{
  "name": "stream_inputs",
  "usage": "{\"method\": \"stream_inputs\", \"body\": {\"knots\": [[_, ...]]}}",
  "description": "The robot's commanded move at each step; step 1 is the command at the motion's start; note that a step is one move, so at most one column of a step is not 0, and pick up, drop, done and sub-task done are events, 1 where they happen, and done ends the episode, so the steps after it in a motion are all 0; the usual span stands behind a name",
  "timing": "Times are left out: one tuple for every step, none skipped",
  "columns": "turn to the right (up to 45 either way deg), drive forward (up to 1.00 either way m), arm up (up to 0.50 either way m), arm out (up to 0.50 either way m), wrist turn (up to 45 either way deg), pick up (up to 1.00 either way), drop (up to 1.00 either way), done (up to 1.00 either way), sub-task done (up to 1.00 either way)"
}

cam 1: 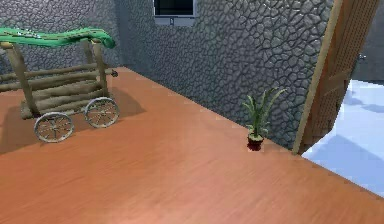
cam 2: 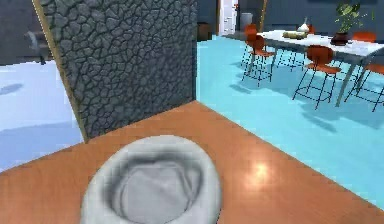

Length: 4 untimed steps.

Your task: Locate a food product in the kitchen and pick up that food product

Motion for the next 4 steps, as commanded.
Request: {"method": "stream_inputs", "body": {"knots": [[0.0,0.65,0.0,0.0,0.0,0.0,0.0,0.0,0.0],[45.0,0.0,0.0,0.0,0.0,0.0,0.0,0.0,0.0],[6.0,0.0,0.0,0.0,0.0,0.0,0.0,0.0,0.0],[0.0,1.0,0.0,0.0,0.0,0.0,0.0,0.0,0.0]]}}
